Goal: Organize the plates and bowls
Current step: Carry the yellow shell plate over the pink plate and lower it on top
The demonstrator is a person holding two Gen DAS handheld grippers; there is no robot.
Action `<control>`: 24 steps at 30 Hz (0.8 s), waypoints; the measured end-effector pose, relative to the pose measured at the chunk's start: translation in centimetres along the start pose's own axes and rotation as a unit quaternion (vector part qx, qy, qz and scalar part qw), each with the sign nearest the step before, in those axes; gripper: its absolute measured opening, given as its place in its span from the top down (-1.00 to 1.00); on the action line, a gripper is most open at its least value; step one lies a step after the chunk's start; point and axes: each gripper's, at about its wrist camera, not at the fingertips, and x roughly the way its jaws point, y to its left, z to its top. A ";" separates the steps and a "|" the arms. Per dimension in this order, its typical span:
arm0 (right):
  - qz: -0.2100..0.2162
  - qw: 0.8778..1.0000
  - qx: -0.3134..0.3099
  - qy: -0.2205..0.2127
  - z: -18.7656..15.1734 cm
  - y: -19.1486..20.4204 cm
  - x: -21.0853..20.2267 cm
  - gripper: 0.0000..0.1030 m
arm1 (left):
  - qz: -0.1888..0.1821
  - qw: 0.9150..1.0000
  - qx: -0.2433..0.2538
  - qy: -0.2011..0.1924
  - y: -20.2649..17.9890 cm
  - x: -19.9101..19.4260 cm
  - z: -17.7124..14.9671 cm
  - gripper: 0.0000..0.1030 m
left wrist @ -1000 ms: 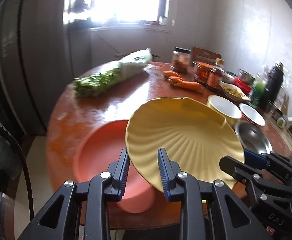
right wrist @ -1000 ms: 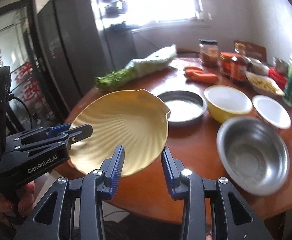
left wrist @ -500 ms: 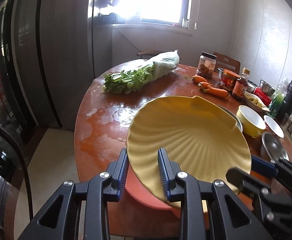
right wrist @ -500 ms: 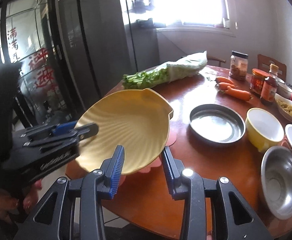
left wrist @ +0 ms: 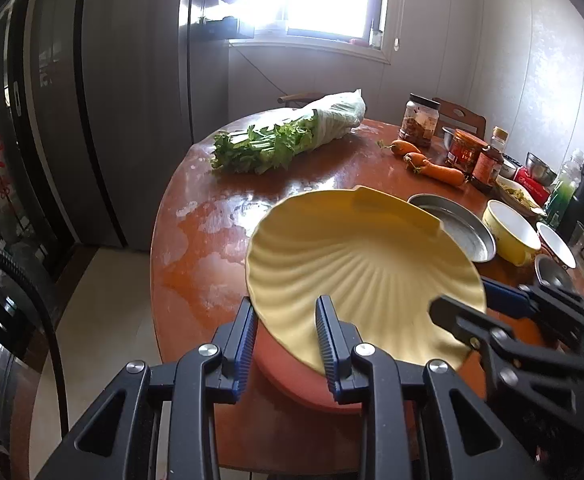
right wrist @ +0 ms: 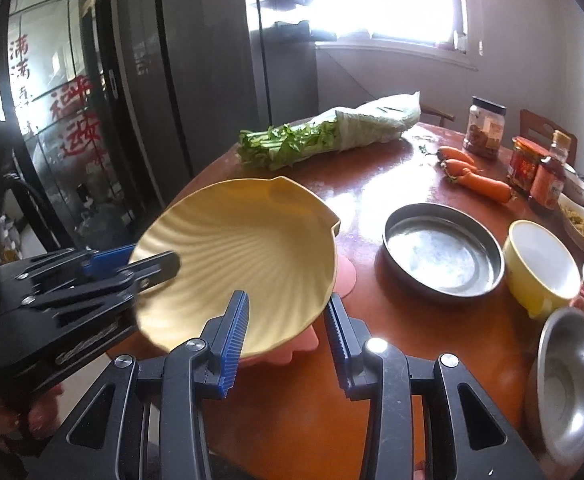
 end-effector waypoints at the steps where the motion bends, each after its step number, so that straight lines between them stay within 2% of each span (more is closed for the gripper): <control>1: 0.002 1.000 -0.003 0.003 0.1 -0.1 0.4 0.21 | 0.000 1.000 0.001 0.002 0.0 0.0 -0.1 0.43; 15: -0.007 0.998 -0.052 0.040 1.6 -0.9 5.0 0.21 | -0.008 1.000 0.010 0.017 -0.5 0.1 -1.2 0.42; 24: -0.027 0.996 -0.075 0.033 1.7 -0.4 5.6 0.21 | -0.006 1.000 0.014 0.024 -0.7 -0.1 -1.7 0.41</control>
